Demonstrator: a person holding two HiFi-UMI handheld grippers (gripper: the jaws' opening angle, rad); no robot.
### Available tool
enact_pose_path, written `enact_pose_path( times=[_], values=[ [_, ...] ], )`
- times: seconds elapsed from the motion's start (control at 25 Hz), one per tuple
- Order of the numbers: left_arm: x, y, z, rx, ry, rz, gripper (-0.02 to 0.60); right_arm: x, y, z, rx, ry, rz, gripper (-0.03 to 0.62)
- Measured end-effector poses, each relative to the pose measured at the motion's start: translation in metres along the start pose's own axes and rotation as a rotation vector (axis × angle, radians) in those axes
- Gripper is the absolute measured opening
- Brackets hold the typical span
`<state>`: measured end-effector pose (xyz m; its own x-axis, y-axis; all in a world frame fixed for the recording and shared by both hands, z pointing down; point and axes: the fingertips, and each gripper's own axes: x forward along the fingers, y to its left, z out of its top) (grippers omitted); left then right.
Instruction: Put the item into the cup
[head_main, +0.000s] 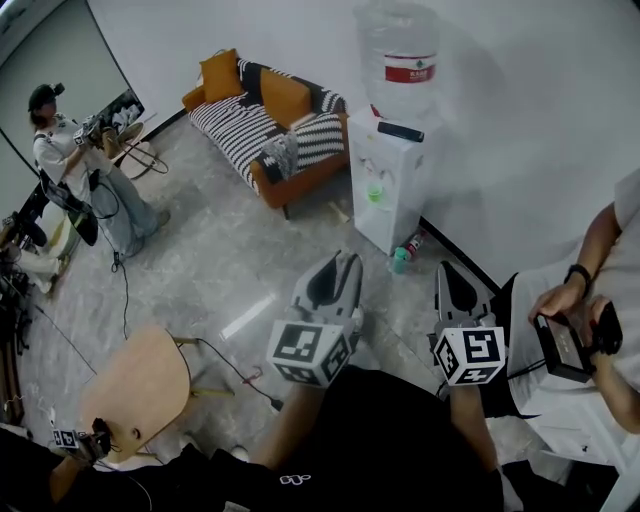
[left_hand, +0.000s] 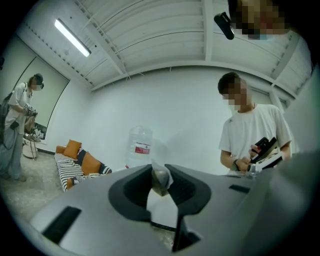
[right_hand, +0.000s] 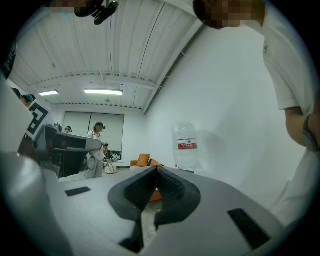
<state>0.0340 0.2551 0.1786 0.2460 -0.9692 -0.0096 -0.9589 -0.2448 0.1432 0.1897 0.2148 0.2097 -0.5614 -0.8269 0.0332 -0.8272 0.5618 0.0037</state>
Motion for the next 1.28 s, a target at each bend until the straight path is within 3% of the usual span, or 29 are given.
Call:
enact_pose_path(
  times=[0.24,0.64,1.0,1.12,1.28],
  values=[
    [0.023,0.014,0.003,-0.009,0.001,0.012,0.078,0.017,-0.013,0.000,0.010,0.003,-0.014,0.011],
    [0.080,0.036,-0.002,0.004,0.071,0.003,0.078,0.066,-0.035,-0.010,0.068,0.026,-0.010,0.011],
    [0.118,0.064,-0.001,0.023,0.130,0.017,0.078,0.122,-0.030,-0.017,0.111,0.045,0.041,0.011],
    [0.129,0.084,-0.009,-0.013,0.147,0.041,0.078,0.136,-0.037,-0.027,0.124,0.072,0.020,0.011],
    [0.155,0.100,-0.015,0.011,0.187,0.038,0.078,0.159,-0.060,-0.034,0.146,0.083,-0.022,0.011]
  ],
)
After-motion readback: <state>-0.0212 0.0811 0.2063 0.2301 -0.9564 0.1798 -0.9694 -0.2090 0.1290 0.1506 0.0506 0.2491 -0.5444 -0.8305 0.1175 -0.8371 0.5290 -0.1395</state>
